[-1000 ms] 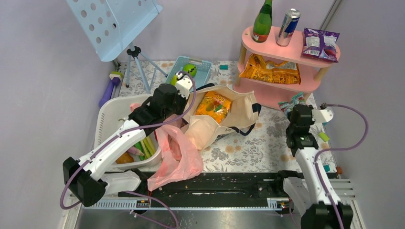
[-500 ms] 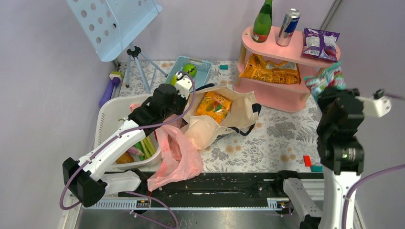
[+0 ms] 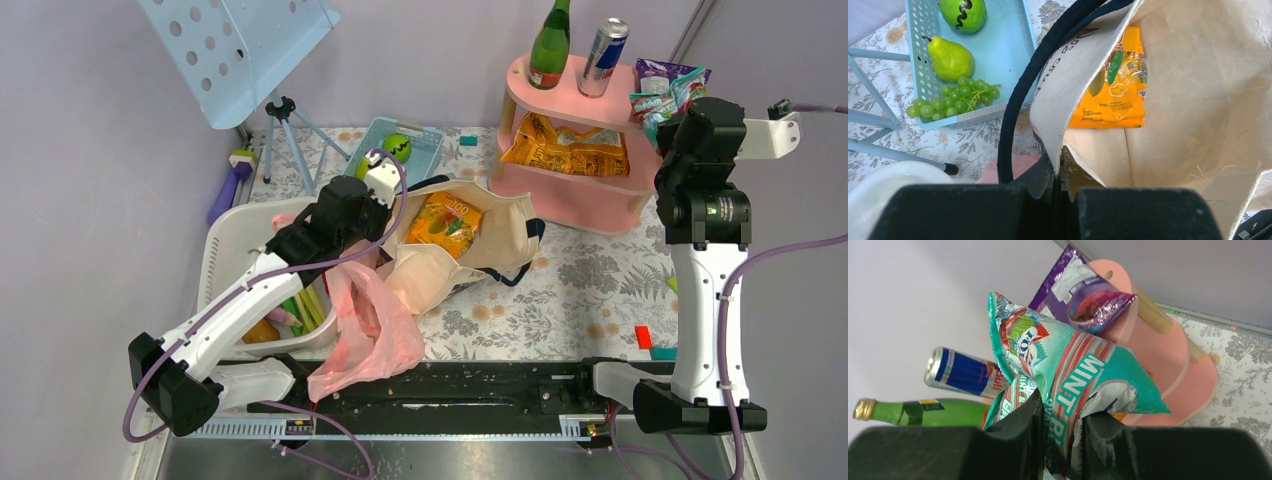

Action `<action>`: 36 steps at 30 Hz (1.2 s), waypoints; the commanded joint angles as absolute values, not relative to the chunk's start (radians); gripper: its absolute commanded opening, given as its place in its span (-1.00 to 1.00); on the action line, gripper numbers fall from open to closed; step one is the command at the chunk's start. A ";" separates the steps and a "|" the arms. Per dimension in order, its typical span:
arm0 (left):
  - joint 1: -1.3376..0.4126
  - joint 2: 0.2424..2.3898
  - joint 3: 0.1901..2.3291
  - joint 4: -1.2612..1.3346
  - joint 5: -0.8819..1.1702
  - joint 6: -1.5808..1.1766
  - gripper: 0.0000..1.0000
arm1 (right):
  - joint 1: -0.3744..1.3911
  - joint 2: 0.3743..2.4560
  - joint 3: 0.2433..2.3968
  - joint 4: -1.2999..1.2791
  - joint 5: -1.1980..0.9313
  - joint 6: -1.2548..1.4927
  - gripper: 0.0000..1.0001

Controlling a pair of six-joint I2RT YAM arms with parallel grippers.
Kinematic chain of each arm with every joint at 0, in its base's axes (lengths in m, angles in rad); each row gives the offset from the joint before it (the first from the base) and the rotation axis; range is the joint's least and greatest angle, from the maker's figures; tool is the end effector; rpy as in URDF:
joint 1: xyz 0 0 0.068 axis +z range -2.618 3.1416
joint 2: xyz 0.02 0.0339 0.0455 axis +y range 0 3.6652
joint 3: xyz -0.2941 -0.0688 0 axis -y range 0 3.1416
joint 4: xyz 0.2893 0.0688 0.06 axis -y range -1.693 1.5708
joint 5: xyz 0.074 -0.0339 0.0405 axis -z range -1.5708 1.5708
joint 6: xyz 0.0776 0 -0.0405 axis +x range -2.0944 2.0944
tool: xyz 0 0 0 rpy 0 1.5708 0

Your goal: Untie the knot of the grocery bags and take out the mixed food

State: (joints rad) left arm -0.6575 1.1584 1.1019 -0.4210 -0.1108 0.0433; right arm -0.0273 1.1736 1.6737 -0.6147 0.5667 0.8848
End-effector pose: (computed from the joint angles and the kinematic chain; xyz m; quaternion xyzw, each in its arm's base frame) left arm 0.2653 -0.1940 0.3571 0.2658 0.8110 -0.1118 0.5090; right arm 0.2686 -0.0490 0.5601 0.4827 0.5615 0.0758 0.6678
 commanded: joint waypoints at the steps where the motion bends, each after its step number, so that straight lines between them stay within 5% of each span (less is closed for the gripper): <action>1: -0.654 1.093 1.129 -0.283 -0.123 0.043 -1.00 | -0.031 1.165 1.693 -0.424 0.694 0.933 -1.00; 19: -0.728 1.104 1.143 -0.318 -0.160 0.091 -1.00 | -0.057 1.427 1.911 -0.348 0.774 0.843 -1.00; 36: -0.791 1.138 1.162 -0.364 -0.234 0.143 -1.00 | -0.090 1.702 2.199 -0.536 0.673 0.936 -0.94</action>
